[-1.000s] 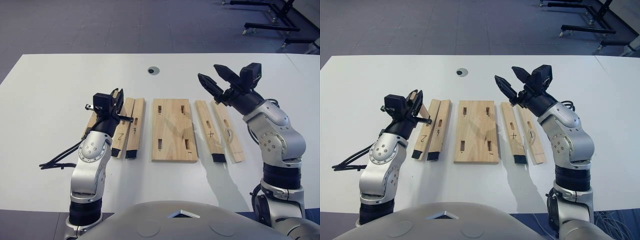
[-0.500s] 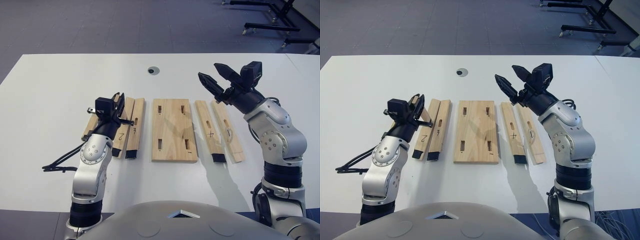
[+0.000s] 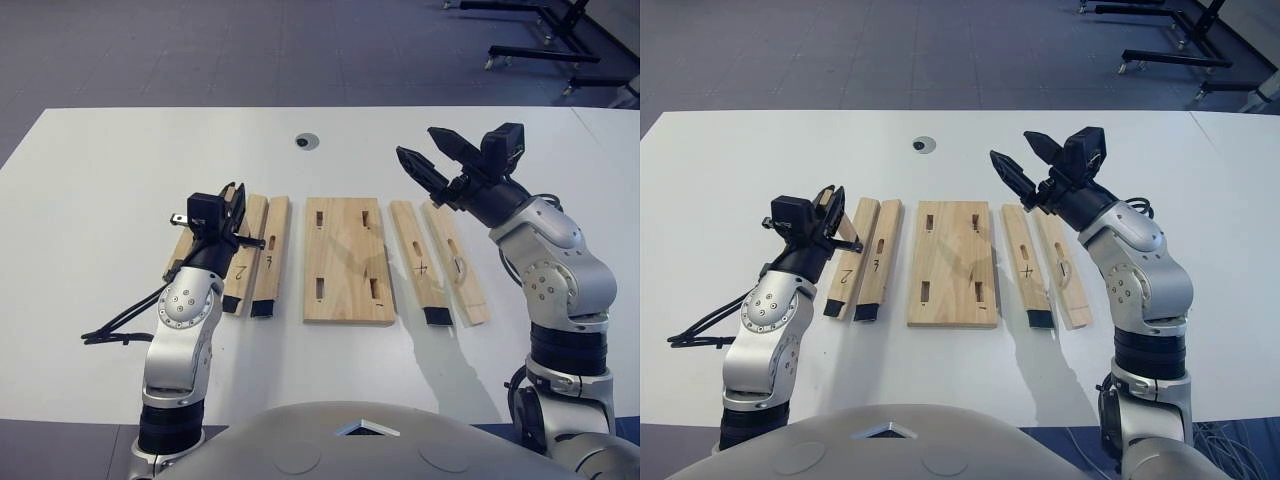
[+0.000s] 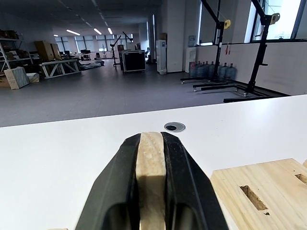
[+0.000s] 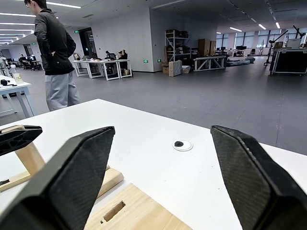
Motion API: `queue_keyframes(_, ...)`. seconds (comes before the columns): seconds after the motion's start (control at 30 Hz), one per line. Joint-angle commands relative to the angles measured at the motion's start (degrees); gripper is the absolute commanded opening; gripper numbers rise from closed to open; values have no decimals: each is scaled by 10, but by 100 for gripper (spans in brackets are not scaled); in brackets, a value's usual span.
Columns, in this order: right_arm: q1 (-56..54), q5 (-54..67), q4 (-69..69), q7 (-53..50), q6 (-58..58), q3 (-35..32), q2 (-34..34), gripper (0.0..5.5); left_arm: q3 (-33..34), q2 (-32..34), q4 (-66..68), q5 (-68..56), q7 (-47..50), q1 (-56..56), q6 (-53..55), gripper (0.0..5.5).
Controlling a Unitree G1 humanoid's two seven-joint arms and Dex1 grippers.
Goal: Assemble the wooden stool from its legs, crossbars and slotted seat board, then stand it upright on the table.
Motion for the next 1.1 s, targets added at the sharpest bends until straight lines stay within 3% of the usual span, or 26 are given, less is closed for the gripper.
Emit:
queue_keyframes(0.03,-6,-2,3,2,3,1,-3,368,1,-2,-1,-2,3,3,9,38)
queue_keyframes(1.1,-13,-4,11,7,4,2,-9,368,0,-7,31,7,2,14,15,38)
